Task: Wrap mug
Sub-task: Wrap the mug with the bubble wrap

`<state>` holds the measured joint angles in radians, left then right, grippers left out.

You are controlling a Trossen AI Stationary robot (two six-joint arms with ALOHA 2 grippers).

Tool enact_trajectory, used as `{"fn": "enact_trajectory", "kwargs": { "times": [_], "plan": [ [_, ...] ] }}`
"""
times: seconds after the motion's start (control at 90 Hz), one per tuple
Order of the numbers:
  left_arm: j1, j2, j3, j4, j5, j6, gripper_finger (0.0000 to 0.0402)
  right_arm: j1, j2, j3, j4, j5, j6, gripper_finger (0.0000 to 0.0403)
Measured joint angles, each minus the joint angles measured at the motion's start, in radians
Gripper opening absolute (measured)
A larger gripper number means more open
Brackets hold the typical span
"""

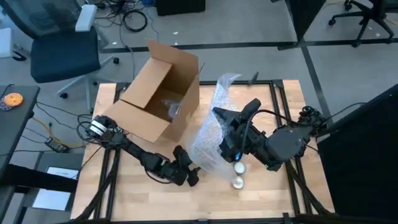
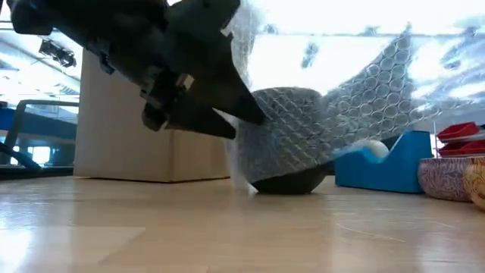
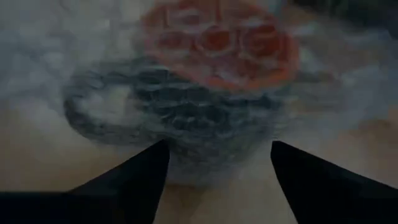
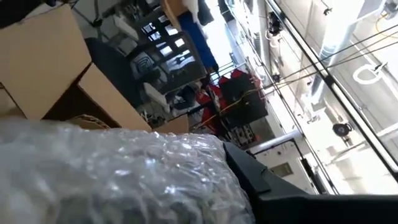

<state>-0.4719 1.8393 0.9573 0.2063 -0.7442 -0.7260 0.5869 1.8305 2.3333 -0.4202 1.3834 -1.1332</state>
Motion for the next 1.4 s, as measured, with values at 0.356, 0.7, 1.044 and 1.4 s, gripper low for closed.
{"fn": "enact_trajectory", "kwargs": {
  "times": [0.356, 0.7, 1.044, 1.4],
  "plan": [
    [0.014, -0.004, 0.000, -0.027, 0.094, 0.021, 0.0010, 0.000, 0.000, 0.000, -0.003, 0.000, 0.011, 0.0000],
    [-0.142, -0.282, 0.093, -0.727, 0.267, -0.046, 0.0001, 0.002, 0.000, -0.008, -0.369, -0.007, 0.381, 0.0000],
    [-0.397, -0.501, 0.248, -1.127, 0.473, -0.325, 0.0000, 0.033, 0.001, -0.224, -0.517, -0.383, 0.881, 0.0000],
    [-0.487, -0.497, 0.102, -1.221, 0.820, -0.646, 0.0004, 0.079, 0.002, -0.616, -0.267, -0.586, 1.055, 0.0000]
  ]
}}
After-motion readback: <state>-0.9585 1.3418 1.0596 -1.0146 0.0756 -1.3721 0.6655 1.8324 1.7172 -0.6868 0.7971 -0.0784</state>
